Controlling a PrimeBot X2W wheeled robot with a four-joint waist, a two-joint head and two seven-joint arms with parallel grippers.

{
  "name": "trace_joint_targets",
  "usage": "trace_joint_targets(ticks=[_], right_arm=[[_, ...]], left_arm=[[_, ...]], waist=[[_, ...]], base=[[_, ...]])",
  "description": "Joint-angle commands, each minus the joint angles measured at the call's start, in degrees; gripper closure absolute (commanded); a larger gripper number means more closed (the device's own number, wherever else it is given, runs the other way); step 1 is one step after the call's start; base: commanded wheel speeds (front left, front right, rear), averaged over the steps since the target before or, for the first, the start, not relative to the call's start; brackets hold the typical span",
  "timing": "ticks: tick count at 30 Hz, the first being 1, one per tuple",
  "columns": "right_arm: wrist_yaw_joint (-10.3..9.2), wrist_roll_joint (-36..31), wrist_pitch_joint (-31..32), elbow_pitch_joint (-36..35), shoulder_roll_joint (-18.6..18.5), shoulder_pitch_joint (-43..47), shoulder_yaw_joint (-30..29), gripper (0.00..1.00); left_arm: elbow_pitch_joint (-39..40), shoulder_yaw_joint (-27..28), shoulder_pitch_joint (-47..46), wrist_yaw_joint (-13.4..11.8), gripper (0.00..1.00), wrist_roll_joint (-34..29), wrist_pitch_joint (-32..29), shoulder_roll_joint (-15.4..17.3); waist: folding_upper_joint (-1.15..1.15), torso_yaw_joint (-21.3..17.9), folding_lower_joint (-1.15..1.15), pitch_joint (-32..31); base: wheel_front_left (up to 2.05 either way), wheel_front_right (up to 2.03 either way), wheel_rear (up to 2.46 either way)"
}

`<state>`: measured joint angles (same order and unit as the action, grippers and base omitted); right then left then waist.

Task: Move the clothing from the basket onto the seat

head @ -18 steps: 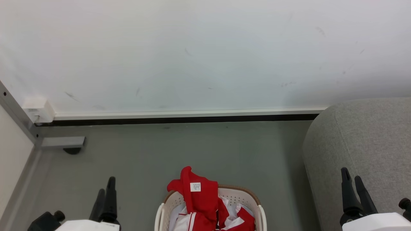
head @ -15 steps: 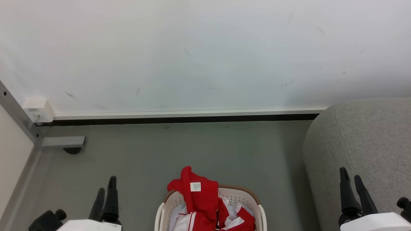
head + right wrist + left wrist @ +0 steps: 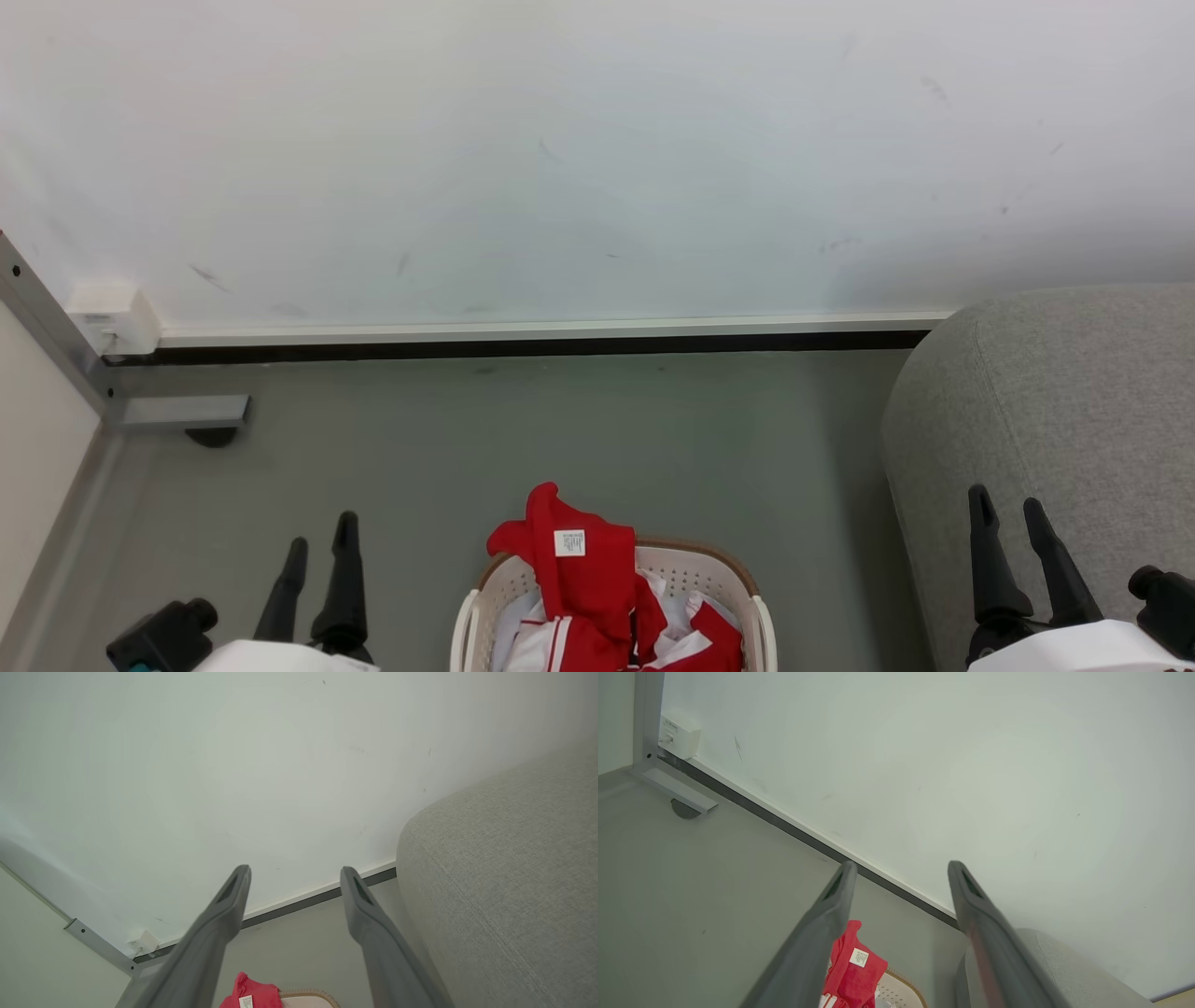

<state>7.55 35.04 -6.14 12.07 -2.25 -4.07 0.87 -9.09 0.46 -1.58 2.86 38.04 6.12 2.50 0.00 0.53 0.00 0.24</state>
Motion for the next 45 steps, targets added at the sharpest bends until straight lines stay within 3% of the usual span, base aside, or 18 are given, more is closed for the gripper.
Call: trace_joint_targets(ticks=[1, 20, 45], right_arm=[[-0.05, -1.98, -0.69, -0.86, -0.63, -0.11, 0.20, 0.00], [-0.07, -14.36, -3.64, -0.71, -0.72, 0.09, 0.68, 0.00], [-0.10, -25.28, -6.64, 1.30, -0.79, 0.69, -0.15, 0.00]], left_arm=[[0.87, -0.15, 0.05, -0.35, 0.00, -2.45, 0.75, 0.62], [1.81, -1.95, 1.23, -1.37, 0.00, -15.07, 3.64, 1.83], [2.44, -4.17, 2.76, -2.69, 0.00, -27.19, 6.72, 2.21]], waist=[[0.00, -0.01, 0.00, -0.01], [0.00, 0.01, 0.00, 0.01], [0.00, 0.36, 0.00, 0.03]], base=[[0.00, 0.00, 0.00], [0.00, 0.00, 0.00], [0.00, 0.00, 0.00]])
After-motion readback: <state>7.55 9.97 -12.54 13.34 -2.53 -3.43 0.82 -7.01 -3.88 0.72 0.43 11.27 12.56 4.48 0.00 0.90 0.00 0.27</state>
